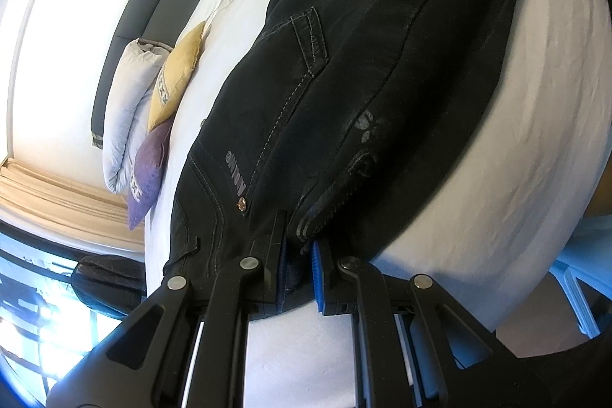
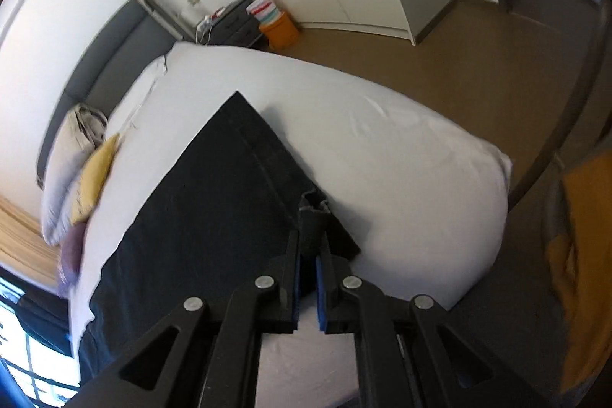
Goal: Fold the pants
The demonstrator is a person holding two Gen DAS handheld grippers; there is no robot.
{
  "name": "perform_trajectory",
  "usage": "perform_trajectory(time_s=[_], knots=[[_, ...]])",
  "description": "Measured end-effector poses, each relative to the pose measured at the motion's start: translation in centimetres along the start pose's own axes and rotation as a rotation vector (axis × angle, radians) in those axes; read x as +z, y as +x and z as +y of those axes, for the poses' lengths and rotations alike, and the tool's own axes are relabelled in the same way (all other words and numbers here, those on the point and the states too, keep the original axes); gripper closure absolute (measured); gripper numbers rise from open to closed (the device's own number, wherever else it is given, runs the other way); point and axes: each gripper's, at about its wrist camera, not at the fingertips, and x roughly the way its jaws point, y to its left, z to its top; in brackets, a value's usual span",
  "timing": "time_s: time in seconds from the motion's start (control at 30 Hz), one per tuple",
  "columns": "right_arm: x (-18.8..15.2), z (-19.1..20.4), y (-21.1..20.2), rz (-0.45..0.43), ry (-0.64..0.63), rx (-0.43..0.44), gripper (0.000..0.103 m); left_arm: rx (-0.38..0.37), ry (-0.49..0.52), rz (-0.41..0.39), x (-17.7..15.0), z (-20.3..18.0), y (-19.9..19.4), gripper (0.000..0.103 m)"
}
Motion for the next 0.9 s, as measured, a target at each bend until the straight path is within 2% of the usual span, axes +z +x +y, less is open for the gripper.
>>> perform_trajectory(time_s=[0.13,0.23,0.27,0.3,0.37,0.47,0.5,0.57,0.6,0.63,0.7,0.77,0.83,0.9], knots=[[0.5,-0.1,-0.2,0.001,0.019,0.017,0.097,-0.012,-0.019,0.002,0.0,0.4,-0.1,0.093],[0.7,-0.8,-0.2,-0.009,0.060,0.034,0.092,-0.018,-0.039,0.004,0.2,0.7,-0.2,0.093],[1.0,-0.9,-0.1,-0.011,0.058,0.032,0.089,-0.020,-0.047,0.003,0.2,0.8,-0.2,0.093],[1.4,-0.7,-0.3,-0.019,0.050,0.014,0.074,-0.022,-0.055,0.001,0.2,0.9,-0.3,0.092],[2.2,-1.1,-1.3,-0.058,0.036,-0.059,0.060,-0.028,-0.072,0.001,0.1,1.4,-0.4,0.092],[3.8,-2.1,-3.3,-0.116,0.080,-0.104,0.059,-0.040,-0.107,-0.008,-0.1,2.1,-0.8,0.090],[4.4,-2.0,-3.9,-0.128,0.083,-0.082,0.058,-0.040,-0.123,-0.016,-0.2,2.3,-1.1,0.086],[5.2,0.0,-5.0,-0.143,0.017,-0.002,0.058,-0.029,-0.152,-0.036,-0.4,2.8,-2.0,0.072],[5.4,1.7,-5.0,-0.131,-0.035,0.057,0.058,-0.017,-0.168,-0.049,-0.5,3.1,-2.6,0.050],[5.5,4.1,-4.6,-0.099,-0.097,0.136,0.058,-0.007,-0.184,-0.062,-0.6,3.4,-3.2,0.032],[4.6,9.2,-3.0,-0.006,-0.214,0.301,0.058,-0.001,-0.211,-0.090,-0.7,4.1,-4.8,0.029],[3.1,13.2,-1.1,0.094,-0.293,0.418,0.058,0.013,-0.223,-0.114,-0.4,4.8,-6.2,0.029],[0.9,16.7,1.8,0.219,-0.350,0.498,0.058,0.005,-0.249,-0.150,0.8,5.7,-7.5,0.029],[-0.8,18.2,4.2,0.290,-0.359,0.503,0.058,-0.027,-0.290,-0.182,2.1,6.7,-7.9,0.025]])
